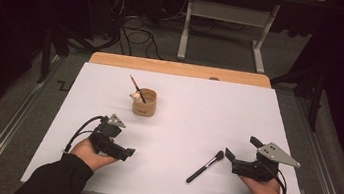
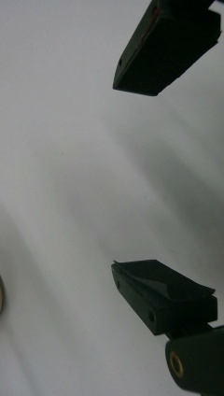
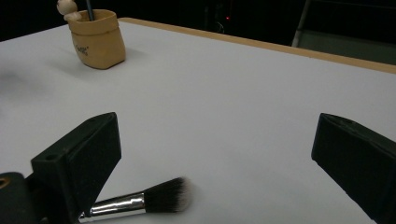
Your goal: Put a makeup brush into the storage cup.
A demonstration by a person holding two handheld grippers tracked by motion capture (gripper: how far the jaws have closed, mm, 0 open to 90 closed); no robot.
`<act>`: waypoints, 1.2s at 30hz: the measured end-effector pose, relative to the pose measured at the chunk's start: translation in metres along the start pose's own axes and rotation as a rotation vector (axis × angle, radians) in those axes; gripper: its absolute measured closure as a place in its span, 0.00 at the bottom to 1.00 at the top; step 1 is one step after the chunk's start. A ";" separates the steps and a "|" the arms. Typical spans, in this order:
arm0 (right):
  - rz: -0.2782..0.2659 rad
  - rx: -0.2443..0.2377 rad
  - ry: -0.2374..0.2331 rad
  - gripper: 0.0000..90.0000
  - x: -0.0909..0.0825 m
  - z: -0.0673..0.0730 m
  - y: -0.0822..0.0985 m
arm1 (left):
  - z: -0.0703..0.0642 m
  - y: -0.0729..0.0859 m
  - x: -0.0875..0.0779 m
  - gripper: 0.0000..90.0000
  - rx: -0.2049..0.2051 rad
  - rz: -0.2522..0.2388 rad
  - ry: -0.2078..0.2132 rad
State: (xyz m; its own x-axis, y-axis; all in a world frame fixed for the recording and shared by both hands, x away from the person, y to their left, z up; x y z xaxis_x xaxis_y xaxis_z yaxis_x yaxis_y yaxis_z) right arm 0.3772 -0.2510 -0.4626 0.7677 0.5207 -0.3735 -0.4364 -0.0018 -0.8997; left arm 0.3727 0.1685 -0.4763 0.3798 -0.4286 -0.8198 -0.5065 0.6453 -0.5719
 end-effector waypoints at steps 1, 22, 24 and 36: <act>-0.007 0.003 -0.002 0.02 -0.001 0.001 -0.001 | 0.000 0.000 0.000 0.14 0.000 0.000 0.000; -0.002 -0.004 0.001 0.02 -0.001 0.003 -0.001 | -0.019 -0.042 0.003 0.15 0.099 0.182 0.044; -0.001 -0.008 0.001 0.02 -0.001 0.003 -0.001 | -0.020 -0.045 0.004 0.15 0.101 0.185 0.043; 0.005 -0.006 0.000 0.02 -0.001 0.004 0.000 | -0.042 -0.055 0.019 0.16 0.165 0.233 0.075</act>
State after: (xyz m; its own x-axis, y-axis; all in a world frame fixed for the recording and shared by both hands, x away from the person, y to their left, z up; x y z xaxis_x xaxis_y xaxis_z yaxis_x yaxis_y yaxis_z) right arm 0.3747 -0.2479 -0.4618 0.7654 0.5209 -0.3778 -0.4372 -0.0098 -0.8993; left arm 0.3754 0.0986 -0.4613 0.2063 -0.2983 -0.9319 -0.4383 0.8233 -0.3606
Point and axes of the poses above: each handheld gripper's, and its own axes: x roughly forward along the jaws, y roughly out of its underside, z roughly to its left, the point moved 3 cm from there along x, roughly forward along the jaws, and after that the axes turned 15 degrees about x, right-handed, at the moved point
